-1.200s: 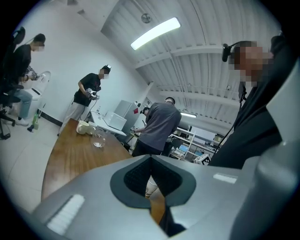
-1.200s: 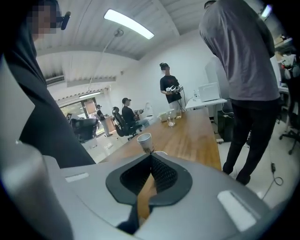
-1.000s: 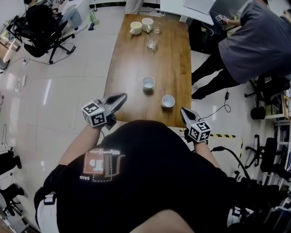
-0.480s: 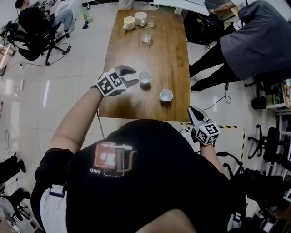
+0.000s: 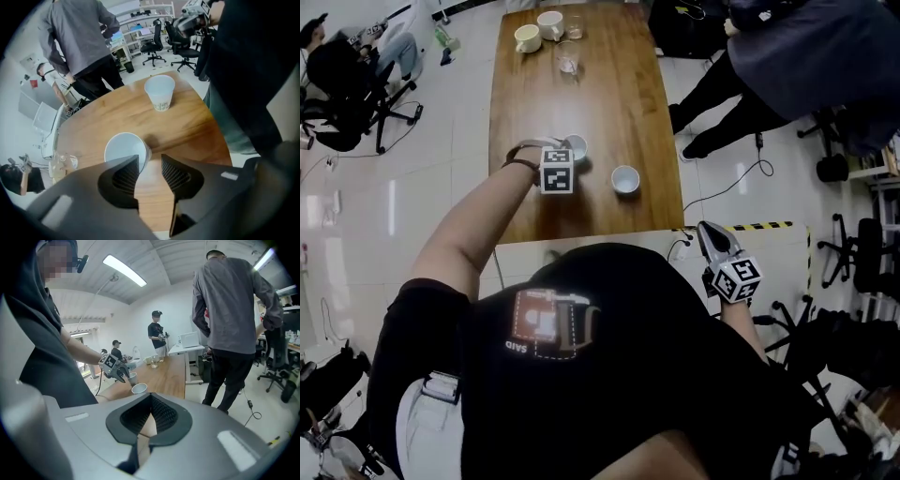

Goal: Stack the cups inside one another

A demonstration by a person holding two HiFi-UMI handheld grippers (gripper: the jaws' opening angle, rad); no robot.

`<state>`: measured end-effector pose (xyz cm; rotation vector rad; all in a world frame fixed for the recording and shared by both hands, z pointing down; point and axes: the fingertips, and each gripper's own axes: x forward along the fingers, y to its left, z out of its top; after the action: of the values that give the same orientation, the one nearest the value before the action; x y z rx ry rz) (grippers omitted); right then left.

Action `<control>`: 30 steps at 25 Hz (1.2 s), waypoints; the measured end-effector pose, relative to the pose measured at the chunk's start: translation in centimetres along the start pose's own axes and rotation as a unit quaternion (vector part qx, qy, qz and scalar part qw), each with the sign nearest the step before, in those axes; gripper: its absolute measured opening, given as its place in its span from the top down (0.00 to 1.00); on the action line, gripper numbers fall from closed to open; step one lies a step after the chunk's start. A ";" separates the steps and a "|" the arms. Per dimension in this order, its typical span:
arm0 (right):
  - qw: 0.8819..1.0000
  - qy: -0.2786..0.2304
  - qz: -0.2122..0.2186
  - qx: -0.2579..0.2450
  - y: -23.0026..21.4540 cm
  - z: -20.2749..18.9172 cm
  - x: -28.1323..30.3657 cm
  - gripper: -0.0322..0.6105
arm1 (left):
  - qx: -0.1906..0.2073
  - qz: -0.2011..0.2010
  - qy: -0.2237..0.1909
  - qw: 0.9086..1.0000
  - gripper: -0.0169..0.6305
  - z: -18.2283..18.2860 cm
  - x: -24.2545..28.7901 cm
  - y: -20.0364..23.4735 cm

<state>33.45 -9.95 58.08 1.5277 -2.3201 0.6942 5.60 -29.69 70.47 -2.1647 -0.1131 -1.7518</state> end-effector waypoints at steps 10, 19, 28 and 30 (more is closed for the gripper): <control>1.000 0.001 -0.005 0.008 -0.8 -1.5 -1.0 0.93 | -0.010 -0.021 -0.029 0.999 0.94 3.4 -2.4 1.0; 1.000 -0.012 0.012 -0.004 -0.2 -0.3 0.0 0.93 | 0.075 -0.029 -0.134 0.988 0.94 14.7 -11.1 -1.2; 1.000 -0.005 0.003 0.004 -0.8 -1.0 -0.7 0.93 | 0.114 -0.043 -0.082 0.989 0.73 15.5 -5.0 -4.0; 1.000 -0.004 0.004 0.004 -0.7 -1.1 -0.6 0.93 | 0.099 -0.030 -0.094 0.990 0.70 15.7 -5.2 -3.5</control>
<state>34.34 -9.10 58.89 1.5285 -2.3318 0.7014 18.03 -20.56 63.52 -2.1939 -0.3862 -1.4938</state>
